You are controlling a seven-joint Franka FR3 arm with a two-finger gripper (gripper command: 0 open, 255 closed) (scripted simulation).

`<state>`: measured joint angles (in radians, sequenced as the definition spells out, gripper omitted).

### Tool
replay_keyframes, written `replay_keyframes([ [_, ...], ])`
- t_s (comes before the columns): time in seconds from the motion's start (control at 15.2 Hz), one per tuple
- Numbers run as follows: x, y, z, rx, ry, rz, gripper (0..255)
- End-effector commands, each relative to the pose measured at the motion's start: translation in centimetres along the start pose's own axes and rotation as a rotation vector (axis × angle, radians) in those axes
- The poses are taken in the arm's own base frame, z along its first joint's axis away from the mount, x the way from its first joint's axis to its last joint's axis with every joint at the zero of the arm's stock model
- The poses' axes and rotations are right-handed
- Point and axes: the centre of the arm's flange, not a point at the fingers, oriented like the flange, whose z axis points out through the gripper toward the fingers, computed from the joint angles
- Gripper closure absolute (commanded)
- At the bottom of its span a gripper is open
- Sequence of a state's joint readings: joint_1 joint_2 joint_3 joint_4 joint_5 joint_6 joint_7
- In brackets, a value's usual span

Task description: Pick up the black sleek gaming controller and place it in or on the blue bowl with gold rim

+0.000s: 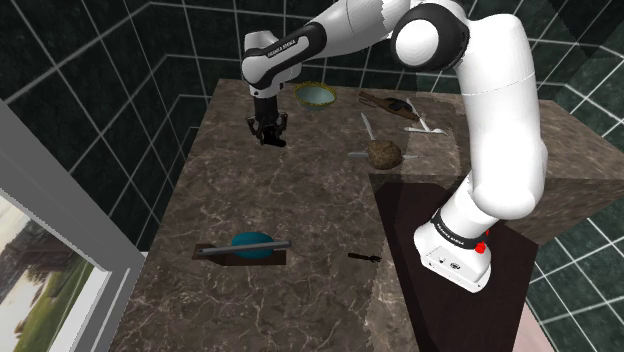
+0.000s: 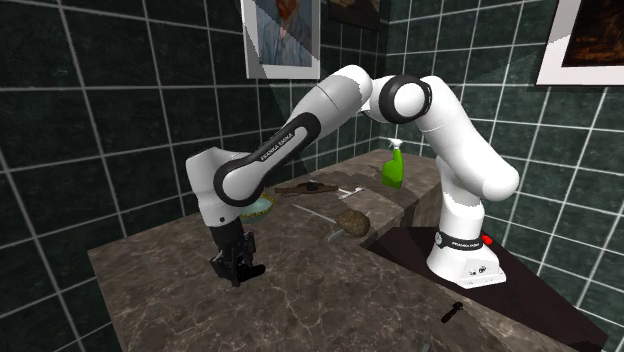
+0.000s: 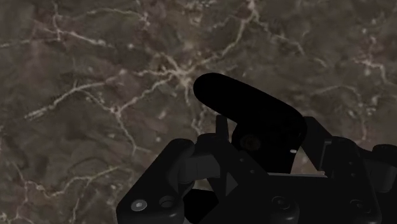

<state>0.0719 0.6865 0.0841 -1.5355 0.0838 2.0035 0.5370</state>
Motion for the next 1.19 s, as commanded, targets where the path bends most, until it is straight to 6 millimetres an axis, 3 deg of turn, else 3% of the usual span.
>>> replay_keyframes([
  [0.0,0.0,0.0,0.0,0.000,0.000,0.000,255],
  [0.26,0.0,0.0,0.0,0.000,0.000,0.000,255],
  [1.12,-1.7,0.1,-6.6,0.000,0.000,0.000,255],
])
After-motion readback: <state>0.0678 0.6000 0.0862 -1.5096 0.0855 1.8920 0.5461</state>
